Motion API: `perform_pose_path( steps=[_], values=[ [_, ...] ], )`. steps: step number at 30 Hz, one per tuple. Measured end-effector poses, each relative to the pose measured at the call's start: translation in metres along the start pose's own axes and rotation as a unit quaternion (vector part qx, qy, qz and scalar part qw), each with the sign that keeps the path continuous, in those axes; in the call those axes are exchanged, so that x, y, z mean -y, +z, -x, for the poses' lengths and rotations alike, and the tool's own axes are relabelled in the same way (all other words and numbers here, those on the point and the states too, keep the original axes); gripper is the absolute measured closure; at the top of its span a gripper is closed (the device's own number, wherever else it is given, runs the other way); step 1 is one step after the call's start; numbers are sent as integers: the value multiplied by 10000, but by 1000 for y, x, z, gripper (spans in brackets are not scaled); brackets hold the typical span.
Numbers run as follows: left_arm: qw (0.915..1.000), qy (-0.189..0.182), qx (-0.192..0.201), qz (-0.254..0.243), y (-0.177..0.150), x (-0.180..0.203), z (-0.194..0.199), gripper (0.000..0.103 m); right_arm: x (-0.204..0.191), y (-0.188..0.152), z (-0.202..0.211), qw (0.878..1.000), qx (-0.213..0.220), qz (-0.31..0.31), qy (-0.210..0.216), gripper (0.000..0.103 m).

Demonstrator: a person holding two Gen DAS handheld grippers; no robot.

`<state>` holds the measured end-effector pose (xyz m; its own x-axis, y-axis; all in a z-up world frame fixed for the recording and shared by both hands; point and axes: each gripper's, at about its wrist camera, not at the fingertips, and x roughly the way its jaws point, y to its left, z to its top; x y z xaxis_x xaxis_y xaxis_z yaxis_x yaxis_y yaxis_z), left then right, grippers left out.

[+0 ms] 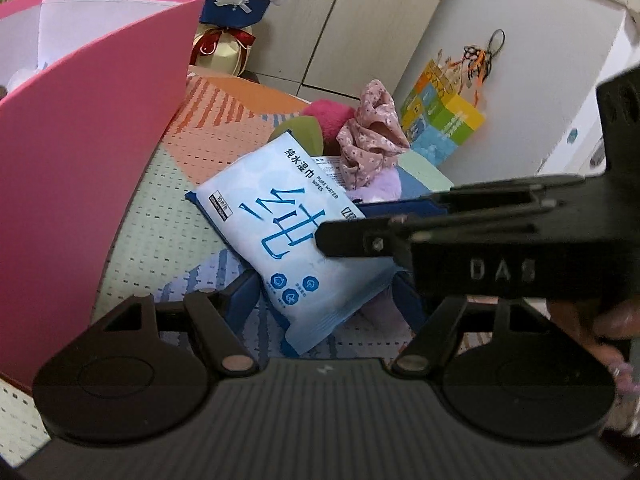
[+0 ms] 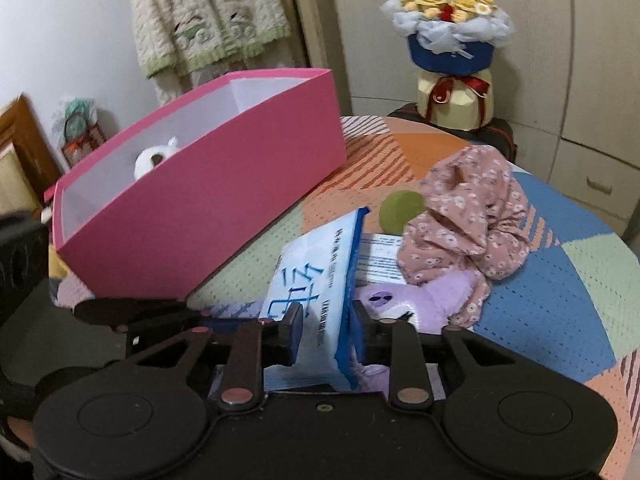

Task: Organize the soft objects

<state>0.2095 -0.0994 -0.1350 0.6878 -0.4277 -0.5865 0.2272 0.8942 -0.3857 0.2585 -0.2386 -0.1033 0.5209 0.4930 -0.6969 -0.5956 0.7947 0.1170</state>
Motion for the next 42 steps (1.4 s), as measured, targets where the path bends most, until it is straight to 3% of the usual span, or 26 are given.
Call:
perform_pose_path(
  steps=[4, 7, 12, 20, 29, 42],
  values=[
    [9998, 169, 80, -115, -3, 1, 2, 46, -2, -7, 1, 9999, 130, -18, -23, 72],
    [9990, 267, 127, -341, -5, 6, 5, 53, -8, -9, 1, 9999, 158, 16, -54, 80],
    [9996, 79, 176, -185, -6, 1, 11, 55, -21, -12, 7, 9994, 259, 183, -142, 85],
    [9988, -38, 270, -411, -13, 6, 36, 56, -38, -14, 28, 9991, 347, 80, -209, 86],
    [9967, -223, -52, -780, -24, 11, 69, 56, -60, -25, 50, 9994, 98, -236, -224, 85],
    [9888, -460, -728, -1218, -40, 13, 126, 59, -123, -44, 85, 9988, -243, -85, -425, 86]
  ],
)
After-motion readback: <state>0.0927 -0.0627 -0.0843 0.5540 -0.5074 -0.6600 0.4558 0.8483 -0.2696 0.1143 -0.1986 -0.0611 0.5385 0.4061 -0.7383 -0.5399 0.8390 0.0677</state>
